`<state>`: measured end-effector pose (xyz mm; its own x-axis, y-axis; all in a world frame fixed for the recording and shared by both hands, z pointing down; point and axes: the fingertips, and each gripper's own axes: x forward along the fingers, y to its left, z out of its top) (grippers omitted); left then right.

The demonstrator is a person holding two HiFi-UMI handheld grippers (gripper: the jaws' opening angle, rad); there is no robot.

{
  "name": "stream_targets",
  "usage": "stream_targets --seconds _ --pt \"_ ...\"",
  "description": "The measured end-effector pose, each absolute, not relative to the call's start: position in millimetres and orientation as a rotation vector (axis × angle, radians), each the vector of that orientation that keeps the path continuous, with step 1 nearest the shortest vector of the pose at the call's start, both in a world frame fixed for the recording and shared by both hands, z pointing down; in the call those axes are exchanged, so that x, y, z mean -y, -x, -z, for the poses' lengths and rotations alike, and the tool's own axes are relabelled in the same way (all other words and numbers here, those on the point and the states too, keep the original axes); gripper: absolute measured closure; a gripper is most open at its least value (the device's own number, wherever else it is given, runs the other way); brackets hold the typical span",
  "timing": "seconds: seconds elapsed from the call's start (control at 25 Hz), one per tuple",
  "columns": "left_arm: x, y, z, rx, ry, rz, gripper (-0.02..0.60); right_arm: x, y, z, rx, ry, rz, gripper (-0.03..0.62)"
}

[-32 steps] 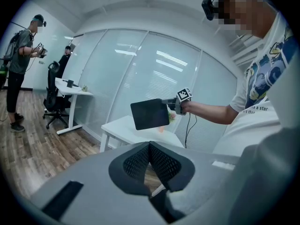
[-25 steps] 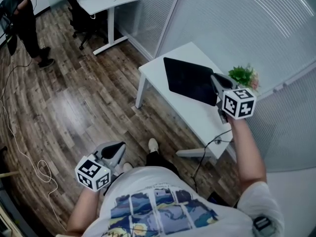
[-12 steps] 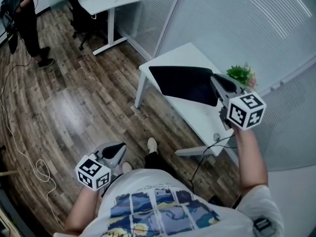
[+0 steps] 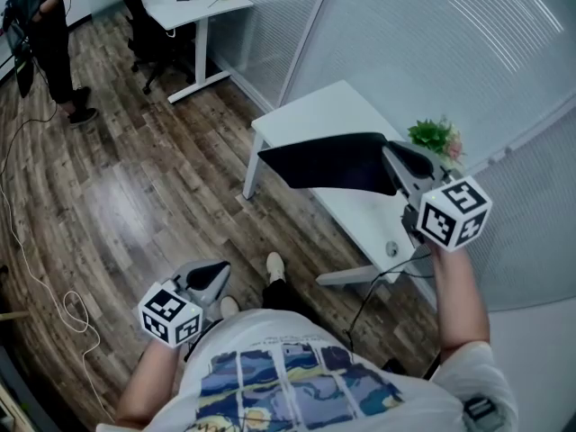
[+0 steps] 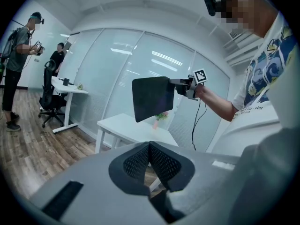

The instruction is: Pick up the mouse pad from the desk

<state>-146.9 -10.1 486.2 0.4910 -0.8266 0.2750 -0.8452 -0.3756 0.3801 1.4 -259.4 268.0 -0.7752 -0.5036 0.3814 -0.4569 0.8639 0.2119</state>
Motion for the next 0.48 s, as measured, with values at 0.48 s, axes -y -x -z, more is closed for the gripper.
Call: stream_targets --seconds 0.48 --pt "13 133 -484 1.366 -2.287 -0.045 0.58 243 -13 -253 2.617 -0.704 0.175 0.568"
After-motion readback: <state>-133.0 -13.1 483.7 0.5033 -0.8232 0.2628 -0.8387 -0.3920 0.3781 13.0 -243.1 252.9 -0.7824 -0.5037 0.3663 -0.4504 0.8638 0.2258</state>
